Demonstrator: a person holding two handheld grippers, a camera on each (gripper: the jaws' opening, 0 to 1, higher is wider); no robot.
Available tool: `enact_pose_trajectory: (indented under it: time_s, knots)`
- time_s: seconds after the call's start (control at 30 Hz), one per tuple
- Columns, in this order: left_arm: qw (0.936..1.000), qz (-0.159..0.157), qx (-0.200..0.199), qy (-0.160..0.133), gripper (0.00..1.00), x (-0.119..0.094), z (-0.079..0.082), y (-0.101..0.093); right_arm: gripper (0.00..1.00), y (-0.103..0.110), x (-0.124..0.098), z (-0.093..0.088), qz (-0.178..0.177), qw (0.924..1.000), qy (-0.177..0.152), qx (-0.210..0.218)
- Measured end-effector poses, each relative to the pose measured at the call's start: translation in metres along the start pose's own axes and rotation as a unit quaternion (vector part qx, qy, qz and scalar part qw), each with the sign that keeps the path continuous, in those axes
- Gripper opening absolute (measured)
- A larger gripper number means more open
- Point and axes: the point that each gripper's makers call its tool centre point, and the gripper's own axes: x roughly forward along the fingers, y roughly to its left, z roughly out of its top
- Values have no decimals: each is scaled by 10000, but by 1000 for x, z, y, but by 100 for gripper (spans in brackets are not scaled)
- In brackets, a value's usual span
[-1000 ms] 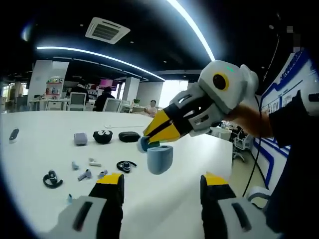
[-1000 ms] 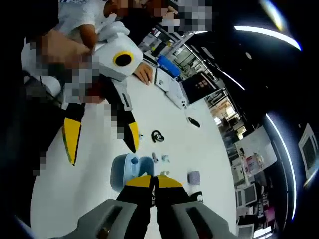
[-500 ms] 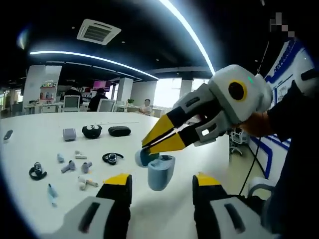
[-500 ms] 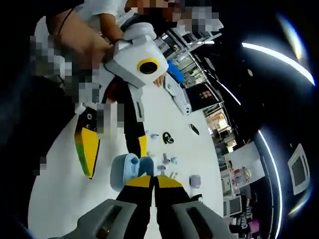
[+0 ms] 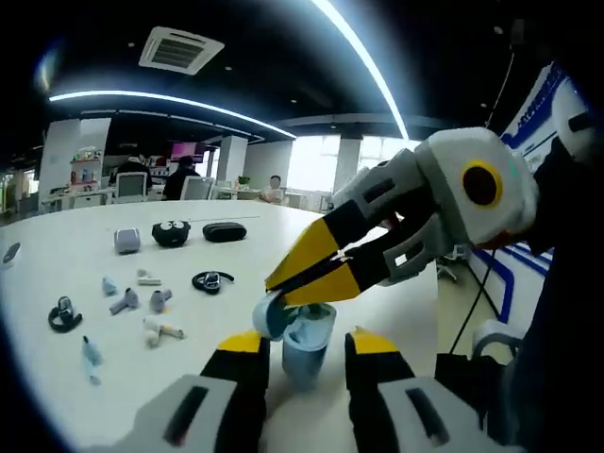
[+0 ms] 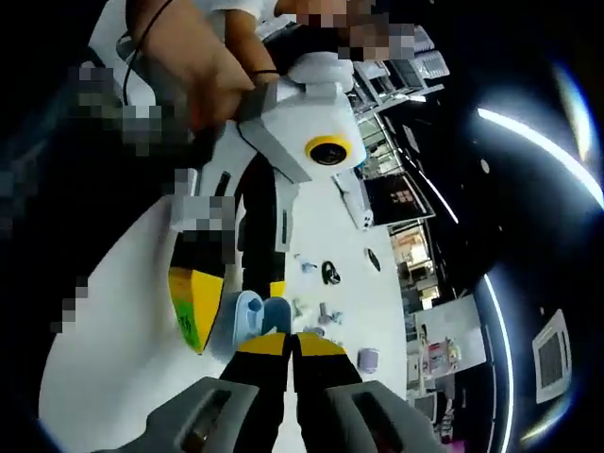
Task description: Pick up the earbuds from the table and place the earbuds into the earbud case
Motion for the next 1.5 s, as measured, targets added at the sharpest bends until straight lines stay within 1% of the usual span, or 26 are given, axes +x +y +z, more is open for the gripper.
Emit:
enact_pose_trajectory:
  time_s: [0.07, 0.3, 0.43, 0.53, 0.67, 0.77, 0.83, 0.93, 1.03, 1.1, 1.13, 1.2, 1.23, 1.27, 1.3, 1.37, 1.4, 1.43, 1.47, 1.5]
  knots:
    - [10000, 5, 37, 33, 29, 0, -1, 1, 1, -1, 0, 2, -23, 10000, -41, -25]
    - [9998, 15, 183, 117, 23, 3, -3, -1, 1, 1, 0, 7, -54, 9997, -76, -220]
    - [9996, 10, 206, 182, 22, 3, -6, -2, 1, 3, -1, 7, -54, 9994, -89, -336]
    - [9992, -10, 315, 246, 21, 3, -8, -3, 1, 4, 0, 7, -27, 9993, -99, -369]
    - [9984, 0, 441, 365, 20, 4, -13, -4, 2, 8, 1, 6, 31, 9995, -100, -296]
    - [9981, 3, 475, 388, 20, 3, -14, -5, 2, 8, 0, 8, 1, 9996, -164, -224]
    - [9982, 6, 455, 397, 20, 2, -15, -4, 2, 8, 0, 9, -8, 9997, -185, -147]
    - [9982, 11, 446, 408, 20, 1, -15, -4, 5, 4, -4, 9, -77, 9994, -290, 145]
    - [9980, 11, 477, 419, 20, 0, -16, -5, 9, 0, -8, 7, -123, 9968, -397, 676]
    - [9980, 12, 475, 423, 20, 0, -16, -4, 9, -3, -10, 7, -189, 9930, -479, 1059]
    - [9980, 11, 478, 423, 20, -1, -16, -5, 9, -4, -12, 6, -219, 9902, -520, 1279]
    - [9979, 12, 482, 424, 20, -1, -16, -5, 9, -8, -15, 5, -269, 9805, -633, 1841]
    - [9979, 12, 486, 427, 20, -1, -16, -5, 10, -9, -16, 4, -276, 9742, -695, 2129]
    - [9979, 10, 488, 426, 20, -1, -16, -5, 11, -10, -16, 2, -282, 9646, -756, 2510]
    - [9979, 9, 487, 426, 20, -1, -16, -4, 12, -11, -17, 0, -301, 9563, -775, 2804]
    - [9978, 10, 503, 430, 20, -1, -17, -5, 13, -13, -18, -2, -333, 9322, -898, 3491]
    - [9977, 9, 513, 434, 20, -1, -17, -5, 14, -13, -19, -3, -326, 9226, -924, 3732]
    - [9977, 9, 519, 435, 20, -1, -17, -5, 15, -13, -19, -5, -326, 9072, -958, 4084]
    - [9977, 10, 522, 435, 20, -1, -17, -5, 16, -13, -19, -5, -336, 9026, -961, 4183]
    - [9975, 10, 548, 442, 20, -1, -17, -5, 18, -11, -17, -6, -314, 8811, -1045, 4601]
